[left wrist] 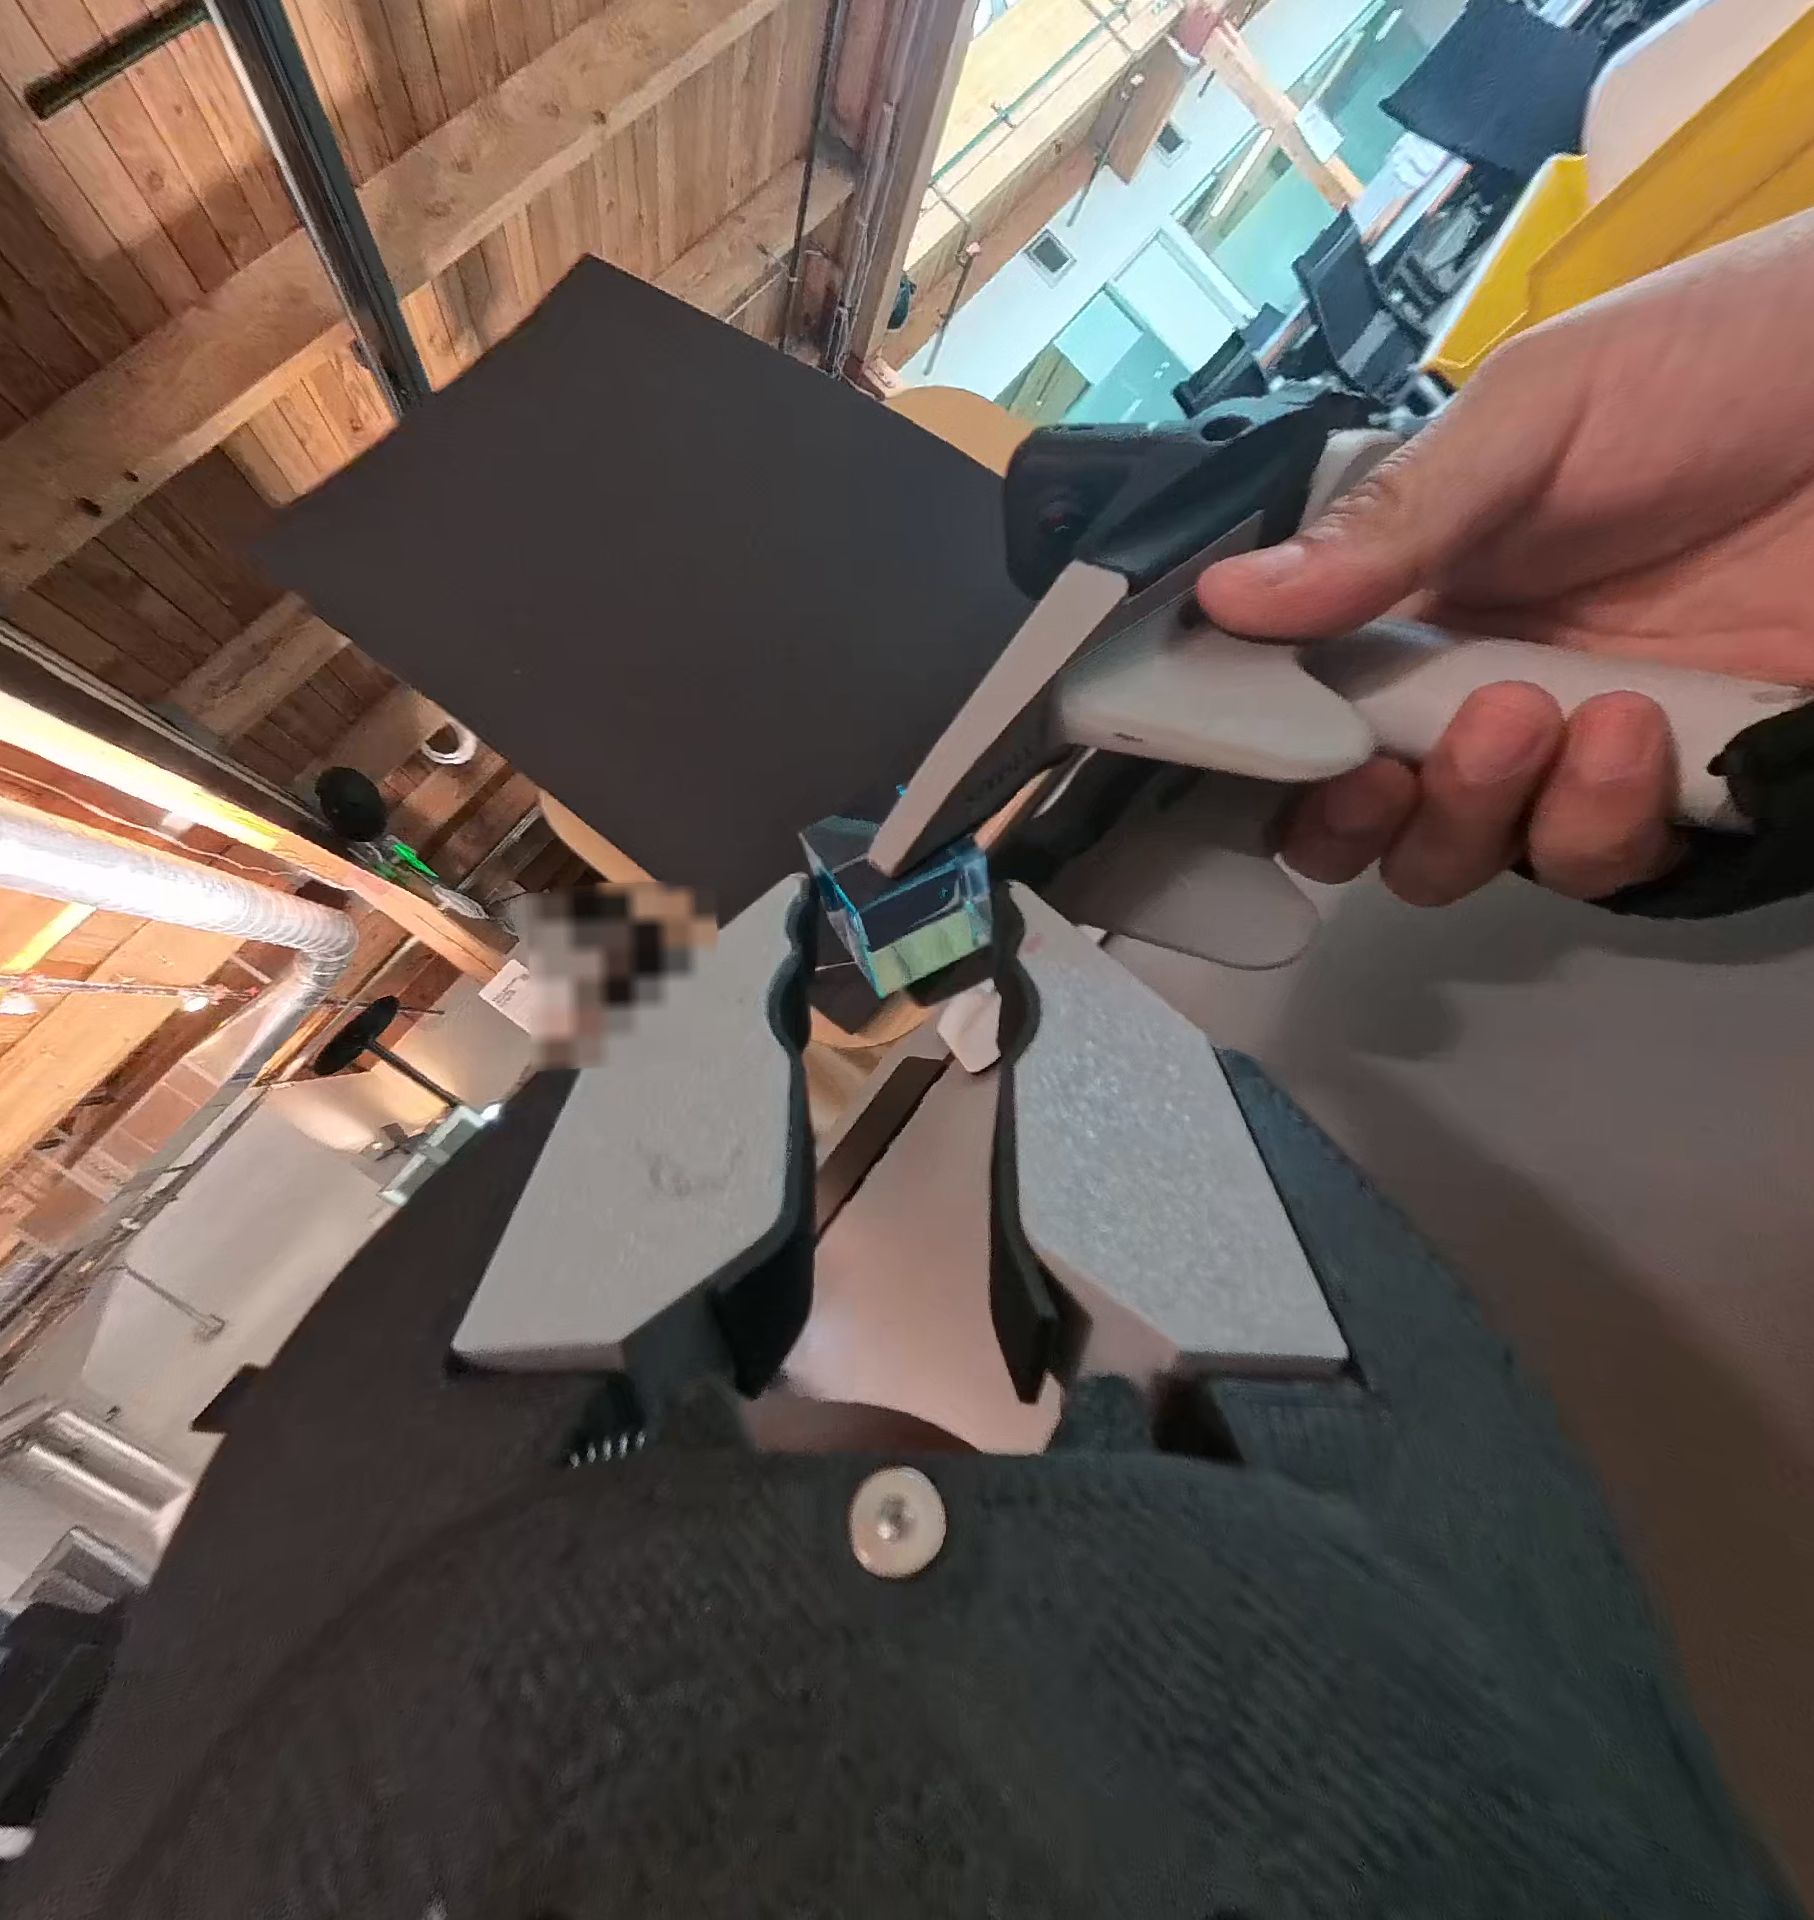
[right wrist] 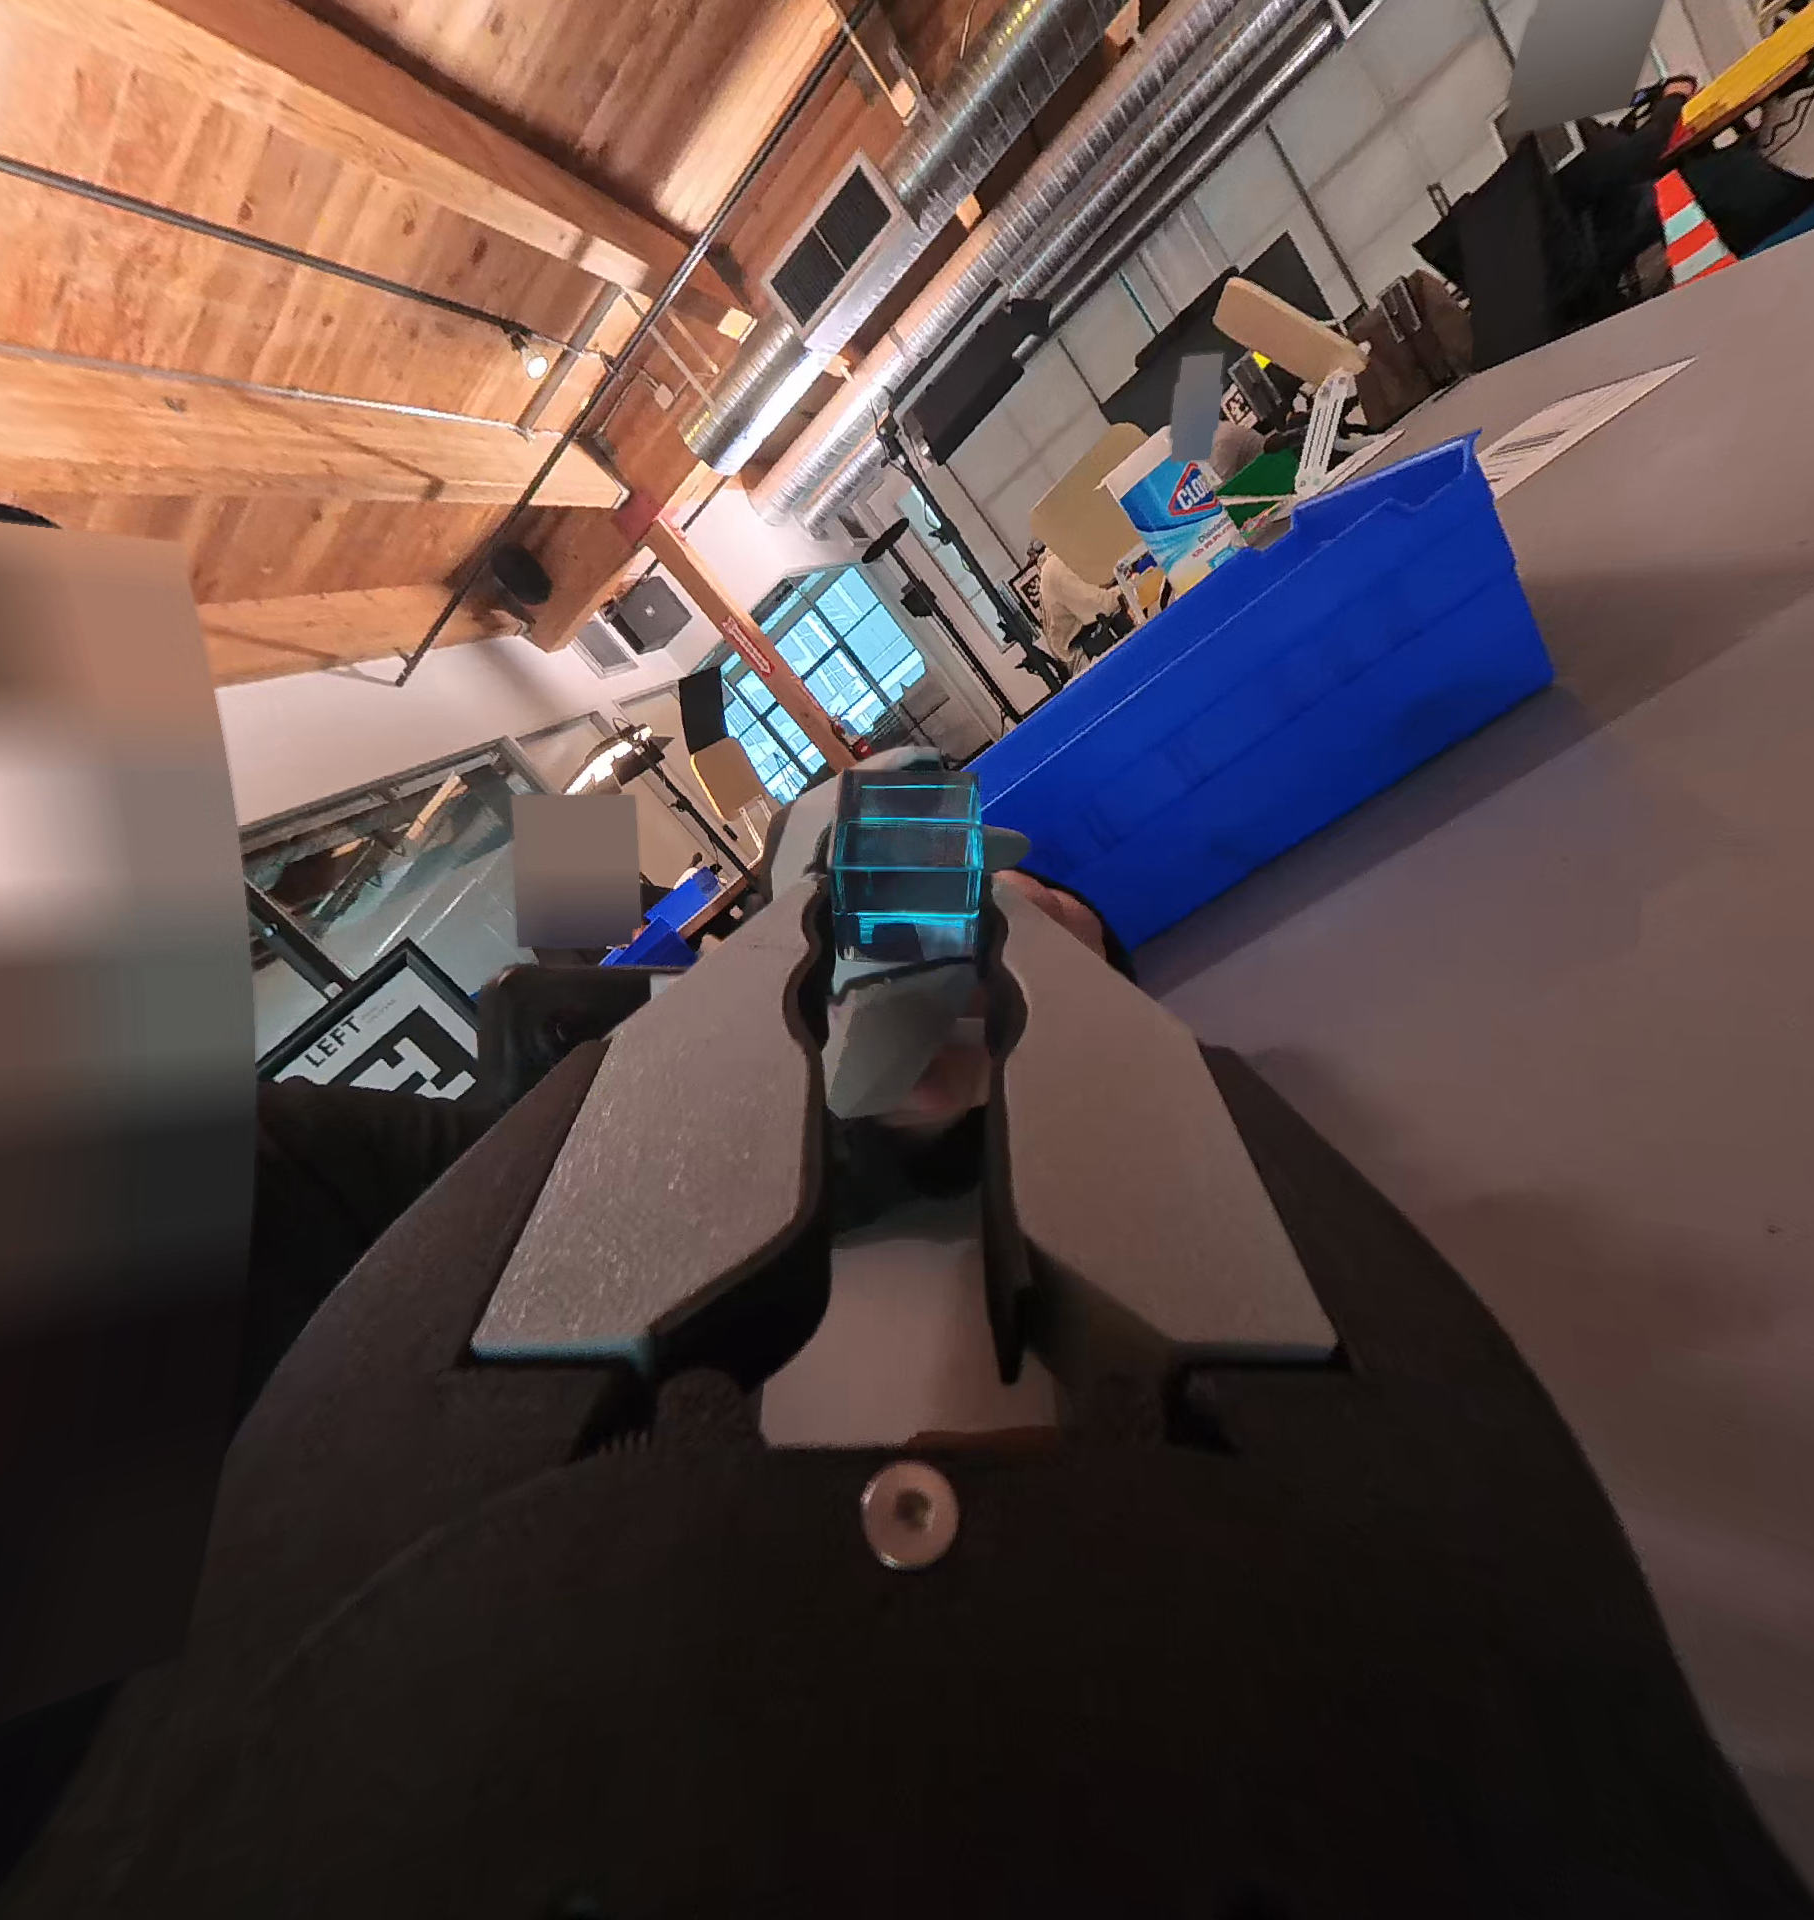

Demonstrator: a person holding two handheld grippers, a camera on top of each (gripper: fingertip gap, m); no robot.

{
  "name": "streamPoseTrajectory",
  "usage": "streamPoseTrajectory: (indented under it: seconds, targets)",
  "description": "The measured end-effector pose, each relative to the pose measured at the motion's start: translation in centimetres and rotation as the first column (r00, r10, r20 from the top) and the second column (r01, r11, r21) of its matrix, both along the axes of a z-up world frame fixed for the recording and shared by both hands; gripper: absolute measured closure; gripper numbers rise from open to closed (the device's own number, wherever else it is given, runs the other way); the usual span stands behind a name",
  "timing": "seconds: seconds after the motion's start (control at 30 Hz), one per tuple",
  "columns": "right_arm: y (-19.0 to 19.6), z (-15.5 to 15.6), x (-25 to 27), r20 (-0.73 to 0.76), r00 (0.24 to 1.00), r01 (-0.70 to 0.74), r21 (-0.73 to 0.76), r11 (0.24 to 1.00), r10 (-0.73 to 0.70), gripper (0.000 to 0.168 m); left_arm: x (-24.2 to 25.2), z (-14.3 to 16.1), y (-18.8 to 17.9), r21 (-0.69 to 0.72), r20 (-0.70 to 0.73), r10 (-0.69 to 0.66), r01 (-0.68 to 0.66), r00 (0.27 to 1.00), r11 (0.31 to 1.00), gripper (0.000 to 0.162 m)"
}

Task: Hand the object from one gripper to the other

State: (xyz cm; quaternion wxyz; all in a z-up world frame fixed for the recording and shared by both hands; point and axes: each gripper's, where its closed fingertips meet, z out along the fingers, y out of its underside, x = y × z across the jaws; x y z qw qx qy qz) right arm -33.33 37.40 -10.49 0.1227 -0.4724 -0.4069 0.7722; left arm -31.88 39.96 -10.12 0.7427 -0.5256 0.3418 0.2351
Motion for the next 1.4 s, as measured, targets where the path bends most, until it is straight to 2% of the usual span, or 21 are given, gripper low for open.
streamPoseTrajectory:
  seconds: [0.13,0.27,0.37,0.53,0.77,0.8,0.87,0.97,1.03,1.1,1.23,1.33,1.4]
  targets:
    - [-0.2,-0.6,0.4,0.053,0.998,-0.029,0.066,0.997,0.025,0.141,0.2,-0.4,-0.3,-0.070,0.013,-0.068,0.069,0.998,0.995,0.132]
    - [1.5,-1.1,0.7,0.098,0.993,0.055,0.165,0.985,-0.072,0.132,-0.4,-0.3,-0.3,-0.093,0.038,-0.073,0.076,0.997,0.993,0.132]
    - [2.8,-1.6,0.9,0.114,0.977,0.137,0.313,0.940,-0.181,0.127,-0.4,-0.3,-0.3,-0.112,0.097,-0.099,0.110,0.990,0.988,0.132]
    - [2.2,-1.2,0.8,0.061,0.972,0.171,0.487,0.857,-0.229,0.114,-0.8,-2.3,1.0,-0.255,0.223,-0.089,0.147,0.971,0.956,0.131]
    - [2.5,-3.5,-0.3,0.088,0.926,0.200,0.709,0.676,-0.366,0.122,-0.3,-3.8,1.4,-0.326,0.168,-0.054,0.107,0.984,0.939,0.132]
    - [2.6,-3.8,-0.6,0.093,0.920,0.202,0.721,0.663,-0.381,0.123,-0.1,-4.0,1.3,-0.331,0.158,-0.057,0.107,0.986,0.938,0.132]
    - [2.5,-4.3,-0.7,0.104,0.914,0.195,0.735,0.650,-0.392,0.138,0.1,-4.2,1.4,-0.335,0.132,-0.053,0.094,0.990,0.938,0.131]
    - [2.8,-4.2,-0.8,0.080,0.901,0.217,0.769,0.602,-0.427,0.140,0.0,-4.2,1.5,-0.327,0.132,-0.039,0.080,0.990,0.942,0.131]
    - [3.1,-4.2,-0.8,0.118,0.894,0.224,0.716,0.661,-0.432,0.141,-0.1,-4.3,1.6,-0.312,0.120,-0.030,0.066,0.992,0.948,0.135]
    - [3.5,-3.8,-0.5,0.155,0.901,0.233,0.615,0.753,-0.406,0.141,-0.3,-4.3,1.6,-0.281,0.062,-0.011,0.028,0.998,0.959,0.137]
    - [3.1,-2.7,0.3,0.218,0.947,0.165,0.293,0.942,-0.234,0.141,0.0,-4.1,1.4,-0.203,-0.051,0.008,-0.018,0.999,0.979,0.132]
    - [2.6,-1.8,0.5,0.208,0.970,0.106,0.083,0.991,-0.122,0.141,0.5,-3.3,1.1,-0.155,-0.038,-0.009,0.003,0.999,0.988,0.127]
    - [2.3,-1.5,0.5,0.198,0.977,0.073,0.008,0.997,-0.073,0.141,0.5,-2.8,0.9,-0.148,0.004,-0.027,0.028,1.000,0.989,0.128]
